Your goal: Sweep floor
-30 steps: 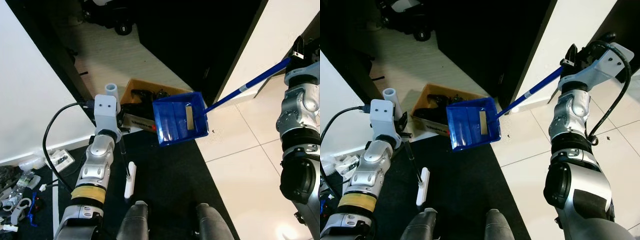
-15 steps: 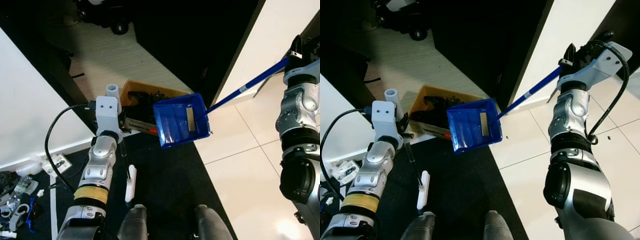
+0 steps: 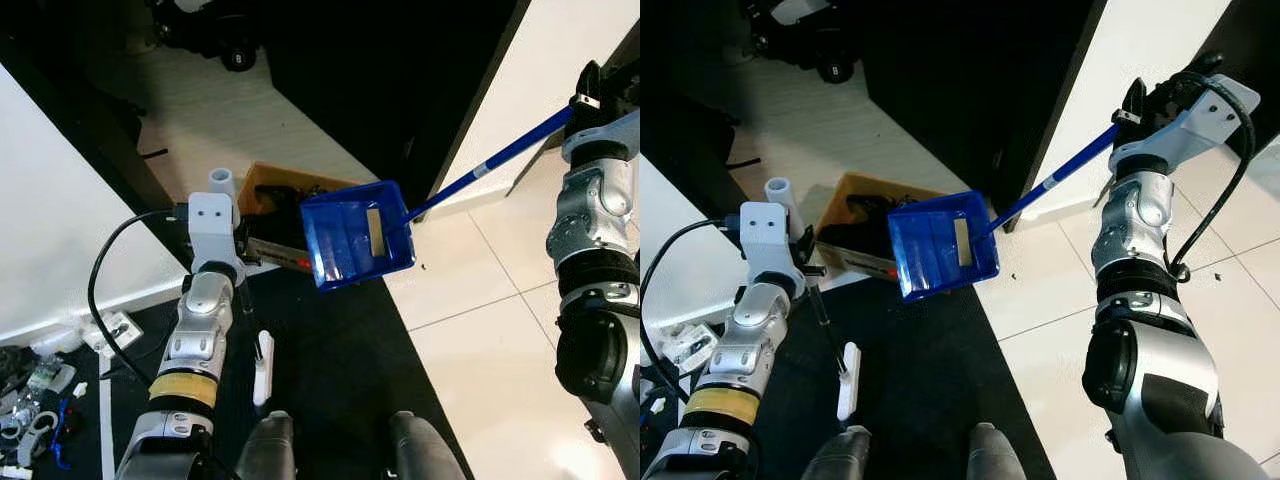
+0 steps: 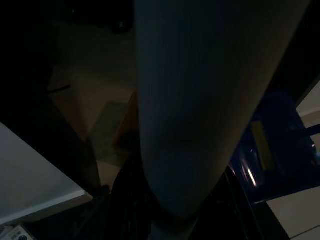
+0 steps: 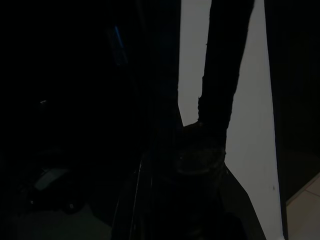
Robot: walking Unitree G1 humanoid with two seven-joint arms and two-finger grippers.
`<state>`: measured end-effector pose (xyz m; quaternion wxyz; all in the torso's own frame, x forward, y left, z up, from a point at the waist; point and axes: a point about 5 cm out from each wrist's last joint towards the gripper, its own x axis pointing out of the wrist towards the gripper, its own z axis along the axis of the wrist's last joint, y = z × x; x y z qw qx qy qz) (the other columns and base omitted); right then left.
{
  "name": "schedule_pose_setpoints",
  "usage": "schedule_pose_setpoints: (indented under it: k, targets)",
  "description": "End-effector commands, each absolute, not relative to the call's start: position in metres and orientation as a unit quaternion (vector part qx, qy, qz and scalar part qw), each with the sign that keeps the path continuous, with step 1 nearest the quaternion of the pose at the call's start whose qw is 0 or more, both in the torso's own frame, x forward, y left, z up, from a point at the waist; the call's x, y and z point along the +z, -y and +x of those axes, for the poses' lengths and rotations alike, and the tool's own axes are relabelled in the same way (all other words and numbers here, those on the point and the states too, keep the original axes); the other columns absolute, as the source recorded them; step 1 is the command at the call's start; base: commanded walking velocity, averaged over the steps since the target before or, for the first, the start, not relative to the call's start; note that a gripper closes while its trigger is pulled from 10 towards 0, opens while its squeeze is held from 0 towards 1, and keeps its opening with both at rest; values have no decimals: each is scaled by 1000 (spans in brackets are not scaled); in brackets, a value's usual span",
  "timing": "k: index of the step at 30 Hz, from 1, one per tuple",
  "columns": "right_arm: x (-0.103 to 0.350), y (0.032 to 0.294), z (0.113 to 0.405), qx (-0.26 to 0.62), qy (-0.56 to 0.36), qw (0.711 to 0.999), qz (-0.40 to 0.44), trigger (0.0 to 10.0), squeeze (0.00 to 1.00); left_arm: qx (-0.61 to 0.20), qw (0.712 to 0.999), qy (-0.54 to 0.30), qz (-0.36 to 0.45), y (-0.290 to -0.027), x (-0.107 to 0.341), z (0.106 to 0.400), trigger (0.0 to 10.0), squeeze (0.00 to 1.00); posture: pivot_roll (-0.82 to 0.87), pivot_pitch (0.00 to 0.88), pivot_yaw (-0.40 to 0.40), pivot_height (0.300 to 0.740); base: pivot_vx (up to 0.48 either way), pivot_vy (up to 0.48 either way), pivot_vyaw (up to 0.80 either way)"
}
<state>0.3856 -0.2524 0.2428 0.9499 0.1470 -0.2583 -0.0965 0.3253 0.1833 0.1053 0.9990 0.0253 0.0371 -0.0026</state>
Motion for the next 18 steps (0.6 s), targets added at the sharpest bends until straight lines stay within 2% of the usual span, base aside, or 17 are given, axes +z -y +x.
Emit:
schedule_pose_setpoints:
  k: [1,18]
  targets:
    - [249,254,383,-98,282,944,140,10000,0,-4,999,-30,16,-180,104,323,10000,0,-5,109,-20,740,480,0,0]
    - [247,252,383,-93,279,945,141,10000,0,-2,999,-30,13,-181,103,322,10000,0,-5,99,-18,740,480,0,0]
